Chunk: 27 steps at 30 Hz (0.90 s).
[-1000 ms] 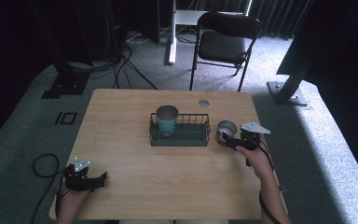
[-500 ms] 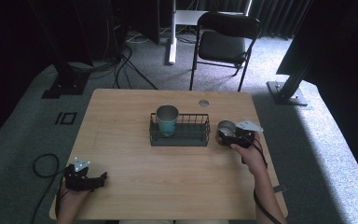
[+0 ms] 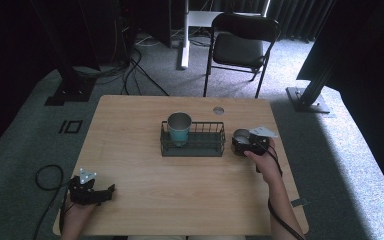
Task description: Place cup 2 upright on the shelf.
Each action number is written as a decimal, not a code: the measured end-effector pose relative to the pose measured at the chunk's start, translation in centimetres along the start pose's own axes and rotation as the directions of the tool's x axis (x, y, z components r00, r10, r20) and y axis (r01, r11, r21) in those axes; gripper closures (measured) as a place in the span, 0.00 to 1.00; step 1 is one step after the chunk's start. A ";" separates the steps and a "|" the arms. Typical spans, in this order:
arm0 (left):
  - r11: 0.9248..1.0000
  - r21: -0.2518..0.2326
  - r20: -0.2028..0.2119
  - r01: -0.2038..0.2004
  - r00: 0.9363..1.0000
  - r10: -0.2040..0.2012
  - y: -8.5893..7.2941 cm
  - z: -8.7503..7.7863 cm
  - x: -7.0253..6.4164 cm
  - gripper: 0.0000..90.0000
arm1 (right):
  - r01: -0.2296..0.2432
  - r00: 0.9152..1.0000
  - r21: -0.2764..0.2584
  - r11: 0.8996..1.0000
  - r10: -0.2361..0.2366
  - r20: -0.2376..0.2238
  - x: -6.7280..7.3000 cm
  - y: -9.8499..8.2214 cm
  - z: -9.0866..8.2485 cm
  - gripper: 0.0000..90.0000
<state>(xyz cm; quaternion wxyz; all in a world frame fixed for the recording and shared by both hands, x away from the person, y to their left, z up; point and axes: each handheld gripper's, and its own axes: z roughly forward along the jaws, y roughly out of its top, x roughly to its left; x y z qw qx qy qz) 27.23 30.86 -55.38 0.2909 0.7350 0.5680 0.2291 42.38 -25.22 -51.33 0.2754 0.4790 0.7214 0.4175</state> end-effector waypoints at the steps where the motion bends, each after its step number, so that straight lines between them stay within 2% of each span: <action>1: 1.000 0.000 0.000 0.000 1.000 0.000 0.0 0.0 0.0 0.02 | 0.000 1.000 0.001 1.000 0.000 0.001 0.0 0.0 0.1 0.13; 5: 1.000 0.000 0.000 -0.001 1.000 0.001 0.0 0.0 0.0 0.02 | -0.012 1.000 -0.005 1.000 0.012 -0.001 0.0 0.0 0.3 0.13; 12: 1.000 0.000 0.000 0.000 1.000 0.000 0.0 0.0 0.0 0.02 | 0.001 1.000 0.004 1.000 -0.001 0.004 0.1 -0.1 0.6 0.13; 19: 1.000 0.000 0.000 -0.001 1.000 0.001 0.0 0.0 0.0 0.02 | -0.009 1.000 -0.001 1.000 0.009 0.022 -0.1 0.2 0.2 0.14; 27: 1.000 0.000 0.000 -0.001 1.000 0.001 0.0 0.0 0.0 0.02 | -0.039 0.999 -0.007 0.999 0.039 0.016 -0.4 0.6 -0.8 0.14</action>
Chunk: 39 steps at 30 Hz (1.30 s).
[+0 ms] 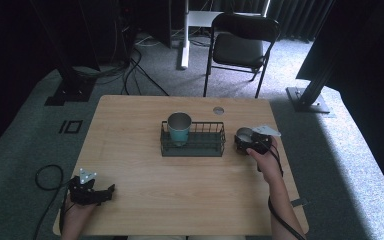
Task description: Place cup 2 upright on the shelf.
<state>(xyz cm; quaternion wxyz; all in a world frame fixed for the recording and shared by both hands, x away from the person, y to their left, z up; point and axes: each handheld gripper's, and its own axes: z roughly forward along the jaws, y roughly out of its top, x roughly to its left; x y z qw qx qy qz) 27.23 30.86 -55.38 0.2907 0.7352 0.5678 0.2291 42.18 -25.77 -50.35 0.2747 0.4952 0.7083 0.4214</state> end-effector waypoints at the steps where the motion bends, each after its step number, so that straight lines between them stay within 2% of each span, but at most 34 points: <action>1: 1.000 0.000 0.000 0.000 1.000 0.000 0.0 0.0 0.0 0.02 | 0.000 1.000 0.000 1.000 0.000 0.000 0.0 0.0 0.0 0.14; 15: 1.000 0.000 0.000 0.000 1.000 0.000 0.0 0.0 0.0 0.02 | -0.006 1.000 -0.003 1.000 0.006 -0.004 -0.2 1.1 -1.4 0.14; 21: 1.000 0.000 0.000 0.000 1.000 0.000 0.0 0.0 0.0 0.02 | 0.001 1.000 -0.015 1.000 -0.001 0.004 -0.2 2.0 -2.0 0.14; 39: 1.000 0.000 0.000 0.000 1.000 0.000 0.0 0.0 0.0 0.02 | 0.033 0.999 -0.048 0.998 -0.034 -0.012 0.7 5.3 -3.8 0.15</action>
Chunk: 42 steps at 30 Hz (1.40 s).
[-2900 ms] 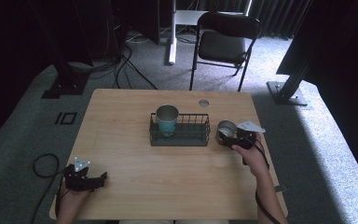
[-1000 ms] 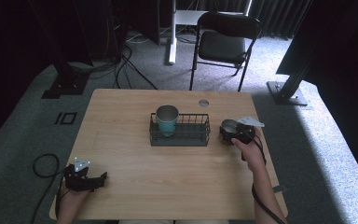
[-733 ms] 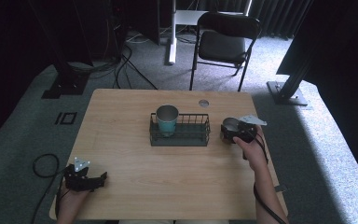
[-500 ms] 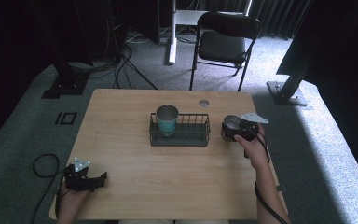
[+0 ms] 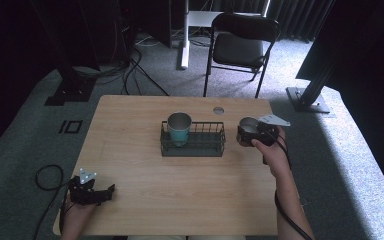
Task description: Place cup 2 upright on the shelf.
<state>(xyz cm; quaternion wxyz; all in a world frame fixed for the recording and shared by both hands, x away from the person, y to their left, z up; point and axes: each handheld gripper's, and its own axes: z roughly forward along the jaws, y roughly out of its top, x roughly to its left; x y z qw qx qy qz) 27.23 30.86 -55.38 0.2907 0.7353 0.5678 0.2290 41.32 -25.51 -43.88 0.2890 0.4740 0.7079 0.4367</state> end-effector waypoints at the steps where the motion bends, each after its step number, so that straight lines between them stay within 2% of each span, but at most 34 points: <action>1: 1.000 0.000 0.000 0.000 1.000 0.000 0.0 0.0 0.0 0.02 | 0.003 1.000 -0.001 1.000 -0.003 -0.002 0.0 0.2 0.0 0.14; 8: 1.000 0.000 0.000 0.000 1.000 0.000 0.0 0.0 0.0 0.02 | 0.010 0.999 -0.002 1.000 -0.010 -0.035 0.7 1.0 0.0 0.15; 23: 1.000 0.000 0.000 0.000 1.000 0.000 0.0 0.0 0.0 0.02 | 0.026 0.998 -0.036 0.999 -0.028 -0.055 2.5 3.6 0.1 0.15; 28: 1.000 0.000 0.000 0.000 1.000 0.000 0.0 0.0 0.0 0.02 | 0.034 0.996 -0.053 0.998 -0.039 -0.082 3.6 4.8 0.1 0.15; 42: 1.000 0.000 0.000 0.001 1.000 -0.001 0.0 0.0 0.0 0.02 | 0.057 0.988 -0.053 0.997 -0.064 -0.139 6.1 5.8 1.7 0.15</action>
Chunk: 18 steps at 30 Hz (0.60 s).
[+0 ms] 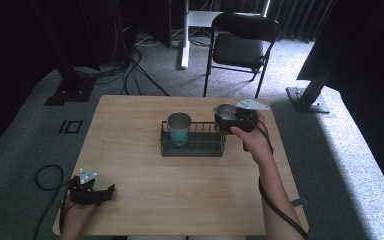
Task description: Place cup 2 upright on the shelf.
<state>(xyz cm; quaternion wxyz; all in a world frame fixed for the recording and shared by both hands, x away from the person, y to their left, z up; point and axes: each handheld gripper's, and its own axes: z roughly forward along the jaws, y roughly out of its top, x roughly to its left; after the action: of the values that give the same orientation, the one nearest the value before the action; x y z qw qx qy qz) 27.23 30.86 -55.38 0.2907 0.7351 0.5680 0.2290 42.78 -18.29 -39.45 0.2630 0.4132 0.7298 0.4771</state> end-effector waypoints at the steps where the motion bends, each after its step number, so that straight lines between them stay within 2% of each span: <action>1: 1.000 0.000 0.000 0.000 1.000 0.000 0.0 0.0 0.0 0.02 | 0.002 1.000 0.004 1.000 -0.002 -0.005 0.2 0.0 0.2 0.14; 5: 1.000 0.000 0.000 0.000 1.000 0.000 0.0 0.0 0.0 0.02 | 0.001 0.999 0.008 1.000 -0.001 -0.035 0.9 -0.2 0.7 0.15; 18: 1.000 0.000 0.000 0.000 1.000 0.000 0.0 0.0 0.0 0.02 | 0.042 0.997 0.033 0.999 -0.040 -0.073 3.0 -0.7 2.9 0.15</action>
<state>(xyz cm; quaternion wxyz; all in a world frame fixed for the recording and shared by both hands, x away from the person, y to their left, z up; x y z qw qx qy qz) 27.23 30.86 -55.38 0.2907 0.7352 0.5679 0.2291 43.25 -14.50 -41.19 0.2391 0.3851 0.7553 0.4733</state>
